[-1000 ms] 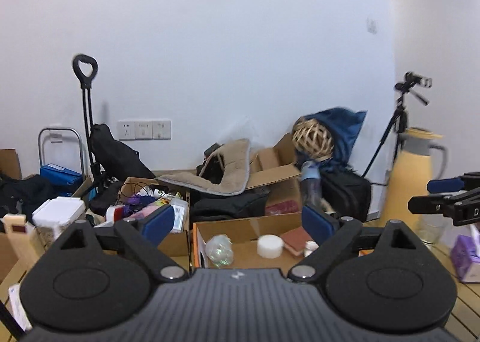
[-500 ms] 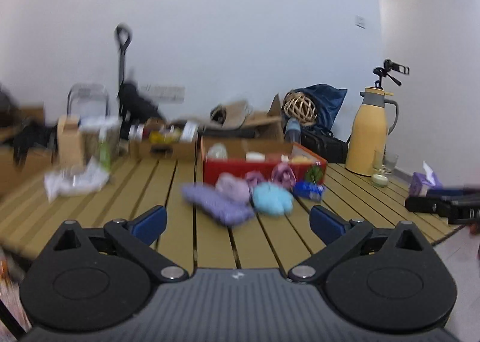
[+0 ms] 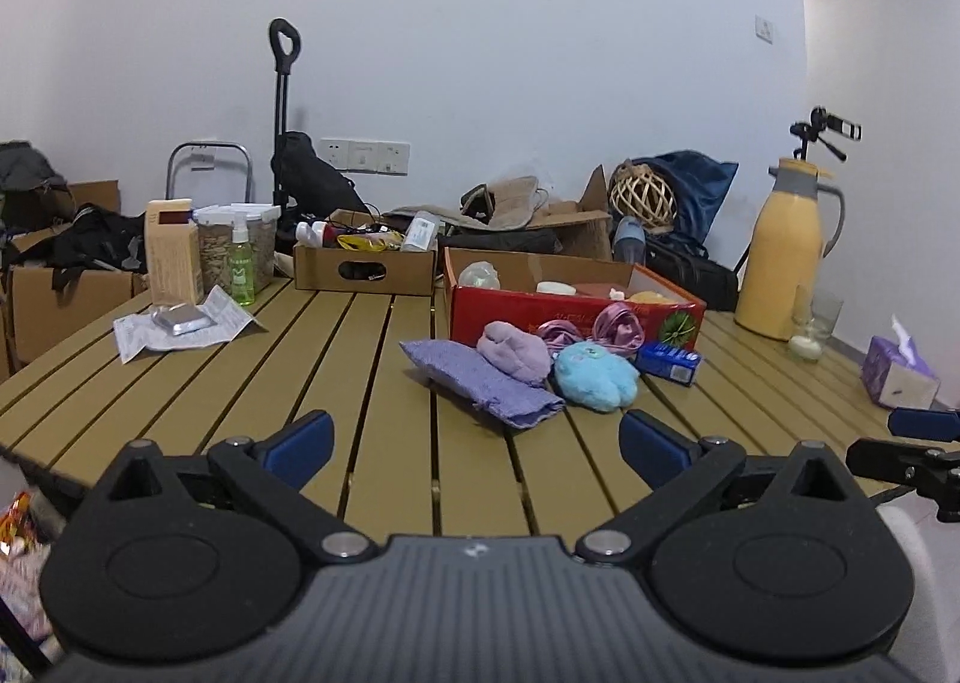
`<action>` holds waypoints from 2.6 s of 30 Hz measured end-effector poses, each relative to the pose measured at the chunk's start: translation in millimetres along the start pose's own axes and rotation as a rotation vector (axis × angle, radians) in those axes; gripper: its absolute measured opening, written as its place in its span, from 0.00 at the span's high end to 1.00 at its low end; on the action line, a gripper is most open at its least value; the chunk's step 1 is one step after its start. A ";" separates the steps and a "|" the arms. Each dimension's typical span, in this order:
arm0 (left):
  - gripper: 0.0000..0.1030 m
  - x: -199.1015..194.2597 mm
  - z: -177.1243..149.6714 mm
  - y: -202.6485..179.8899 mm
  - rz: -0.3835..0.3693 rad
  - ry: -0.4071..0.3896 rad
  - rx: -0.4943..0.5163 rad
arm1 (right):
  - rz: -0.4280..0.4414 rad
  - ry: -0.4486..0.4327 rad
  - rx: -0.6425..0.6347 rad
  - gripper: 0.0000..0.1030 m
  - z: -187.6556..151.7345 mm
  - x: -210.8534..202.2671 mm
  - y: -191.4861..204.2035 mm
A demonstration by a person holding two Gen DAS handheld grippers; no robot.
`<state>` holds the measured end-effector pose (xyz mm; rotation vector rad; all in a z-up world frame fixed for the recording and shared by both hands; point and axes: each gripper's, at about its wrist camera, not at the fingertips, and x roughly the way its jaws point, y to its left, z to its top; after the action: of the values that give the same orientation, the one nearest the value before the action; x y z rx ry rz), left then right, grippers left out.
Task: Organize soft objects
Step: 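Close both grippers on the lavender knit cloth and lift it, then carry the lavender cloth into the cardboard box and open both grippers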
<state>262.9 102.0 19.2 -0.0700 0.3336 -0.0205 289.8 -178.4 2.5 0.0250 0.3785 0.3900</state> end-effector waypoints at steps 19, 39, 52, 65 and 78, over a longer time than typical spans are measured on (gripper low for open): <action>0.51 279.8 48.4 91.4 -0.255 0.297 -0.104 | 0.124 0.196 0.098 0.24 47.9 251.4 38.0; 0.94 165.6 0.5 65.7 -0.273 0.278 -0.351 | 0.123 0.210 0.010 0.92 28.3 223.8 40.1; 0.94 62.5 8.7 -8.7 -0.396 0.171 -0.285 | 0.107 0.058 0.058 0.92 31.8 75.6 6.9; 0.94 177.8 120.5 -24.0 -0.420 0.110 -0.221 | 0.168 -0.024 0.021 0.92 154.1 163.1 -44.9; 0.89 355.9 120.2 19.3 -0.157 0.265 -0.166 | 0.228 0.334 0.088 0.91 180.0 426.7 -55.9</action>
<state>638.7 117.9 14.9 -0.2591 0.5938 -0.1590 741.2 -61.1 12.8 0.0900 0.7261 0.6050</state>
